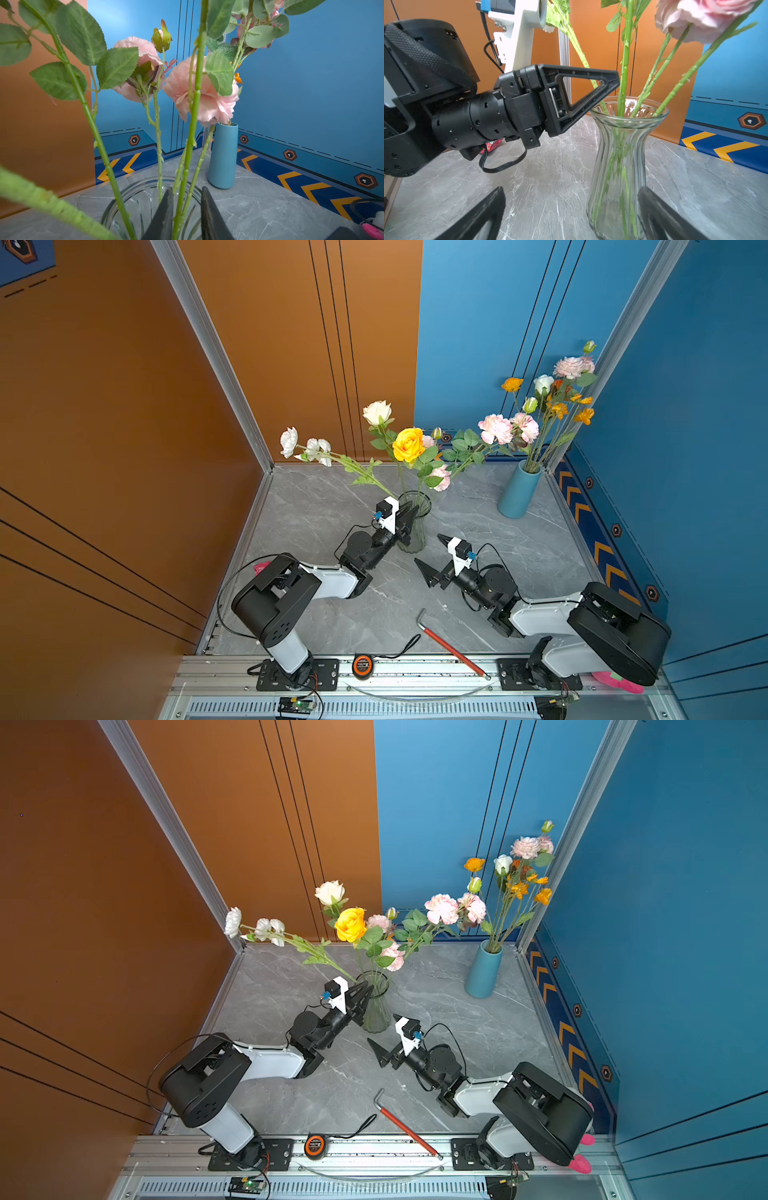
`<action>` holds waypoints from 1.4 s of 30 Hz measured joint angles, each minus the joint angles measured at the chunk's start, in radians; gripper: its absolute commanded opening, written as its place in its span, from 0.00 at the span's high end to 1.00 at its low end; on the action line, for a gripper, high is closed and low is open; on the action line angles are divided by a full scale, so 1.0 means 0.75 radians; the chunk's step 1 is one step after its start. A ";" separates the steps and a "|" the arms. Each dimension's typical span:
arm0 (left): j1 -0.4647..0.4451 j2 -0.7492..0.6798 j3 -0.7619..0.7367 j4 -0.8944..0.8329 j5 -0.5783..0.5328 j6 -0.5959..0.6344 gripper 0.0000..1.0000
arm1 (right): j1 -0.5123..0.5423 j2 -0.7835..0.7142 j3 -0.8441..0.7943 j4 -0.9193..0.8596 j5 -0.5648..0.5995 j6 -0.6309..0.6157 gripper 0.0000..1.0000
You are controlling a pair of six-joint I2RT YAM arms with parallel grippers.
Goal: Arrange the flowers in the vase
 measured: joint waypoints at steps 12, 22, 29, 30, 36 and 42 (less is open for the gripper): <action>-0.066 -0.232 -0.122 -0.188 -0.008 0.071 0.02 | 0.000 0.018 0.000 0.025 0.000 0.000 0.00; -0.095 -0.185 -0.190 -0.249 -0.130 0.188 0.02 | 0.002 -0.011 -0.036 0.004 0.000 -0.026 0.00; -0.079 -0.010 -0.165 -0.235 -0.188 0.191 0.02 | 0.003 -0.124 -0.036 -0.065 0.001 -0.037 0.00; -0.074 0.019 -0.151 -0.221 -0.192 0.191 0.02 | 0.003 -0.123 -0.036 -0.071 0.001 -0.037 0.00; -0.047 0.213 -0.039 -0.085 -0.222 0.190 0.02 | 0.003 -0.123 -0.036 -0.093 0.001 -0.037 0.00; -0.047 0.316 0.092 -0.042 -0.294 0.207 0.01 | -0.001 -0.123 -0.036 -0.108 0.000 -0.045 0.00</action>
